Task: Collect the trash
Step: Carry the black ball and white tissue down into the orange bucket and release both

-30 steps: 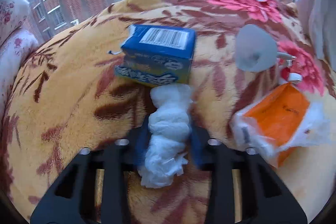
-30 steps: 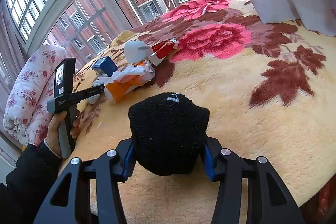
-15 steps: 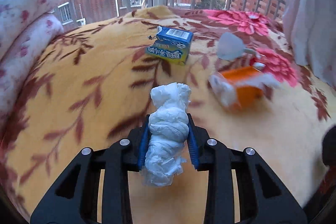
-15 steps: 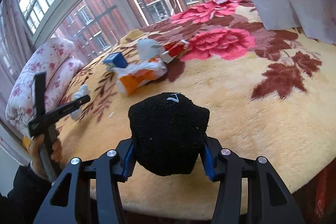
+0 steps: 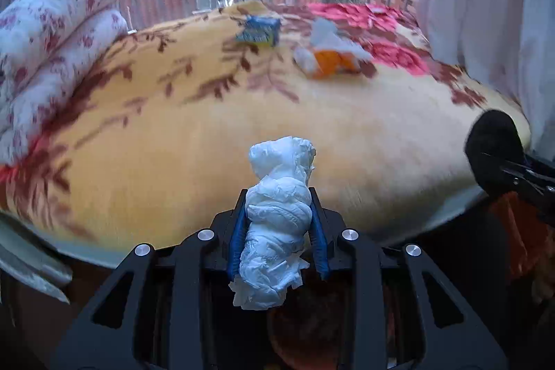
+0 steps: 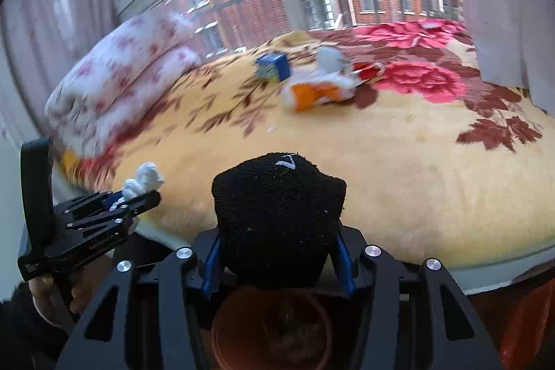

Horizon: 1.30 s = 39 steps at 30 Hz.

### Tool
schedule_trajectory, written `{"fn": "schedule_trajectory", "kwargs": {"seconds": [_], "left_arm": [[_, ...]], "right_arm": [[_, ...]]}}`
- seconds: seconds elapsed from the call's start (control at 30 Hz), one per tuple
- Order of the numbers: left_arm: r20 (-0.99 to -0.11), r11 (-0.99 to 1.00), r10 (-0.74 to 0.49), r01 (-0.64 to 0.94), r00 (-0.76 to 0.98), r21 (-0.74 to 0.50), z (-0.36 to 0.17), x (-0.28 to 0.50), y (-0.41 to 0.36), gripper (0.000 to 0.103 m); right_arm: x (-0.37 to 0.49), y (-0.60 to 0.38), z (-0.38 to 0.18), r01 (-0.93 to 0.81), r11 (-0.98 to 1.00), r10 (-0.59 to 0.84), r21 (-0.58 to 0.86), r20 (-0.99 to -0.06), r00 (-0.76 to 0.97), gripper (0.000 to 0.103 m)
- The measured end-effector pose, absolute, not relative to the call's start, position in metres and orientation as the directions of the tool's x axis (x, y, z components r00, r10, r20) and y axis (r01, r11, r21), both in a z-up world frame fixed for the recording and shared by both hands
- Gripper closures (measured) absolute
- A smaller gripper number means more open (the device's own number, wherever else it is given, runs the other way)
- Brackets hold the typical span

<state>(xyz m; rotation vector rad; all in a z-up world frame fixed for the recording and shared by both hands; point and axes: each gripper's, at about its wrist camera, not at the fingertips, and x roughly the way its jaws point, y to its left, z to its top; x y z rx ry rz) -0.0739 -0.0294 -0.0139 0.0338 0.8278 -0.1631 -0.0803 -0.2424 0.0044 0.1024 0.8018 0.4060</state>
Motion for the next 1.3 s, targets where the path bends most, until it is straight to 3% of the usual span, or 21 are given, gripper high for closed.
{"fn": "schedule_trajectory", "kwargs": {"seconds": [0.37,0.9,0.97,1.0,1.03,1.3], "left_arm": [[-0.795,0.980,-0.130,0.199,0.593,-0.011,-0.065,-0.134,-0.052,0.072],[-0.868,0.981,-0.141,0.184,0.476,-0.058,-0.111,-0.128,-0.055,0.070],[-0.875,0.983,-0.130,0.176,0.465,-0.053,-0.115,-0.127,-0.054,0.055],[-0.876,0.984,-0.131,0.170,0.465,-0.057,-0.116,-0.127,-0.053,0.038],[-0.874,0.984,-0.132,0.165,0.468,-0.061,-0.115,-0.127,-0.053,0.031],[-0.880,0.985,-0.147,0.146,0.452,-0.089,-0.120,-0.123,-0.047,0.030]], "right_arm": [[-0.153,-0.219,-0.033,-0.403,0.897,0.389,0.182,-0.759,0.522,0.052],[-0.149,-0.204,-0.089,-0.372,0.901,0.373,0.224,-0.837,0.401,0.049],[-0.145,-0.202,-0.093,-0.369,0.902,0.369,0.225,-0.846,0.385,0.045],[-0.144,-0.203,-0.095,-0.363,0.903,0.366,0.227,-0.849,0.380,0.045],[-0.142,-0.205,-0.097,-0.354,0.905,0.368,0.235,-0.852,0.374,0.045],[-0.137,-0.218,-0.099,-0.311,0.913,0.371,0.263,-0.851,0.372,0.040]]}}
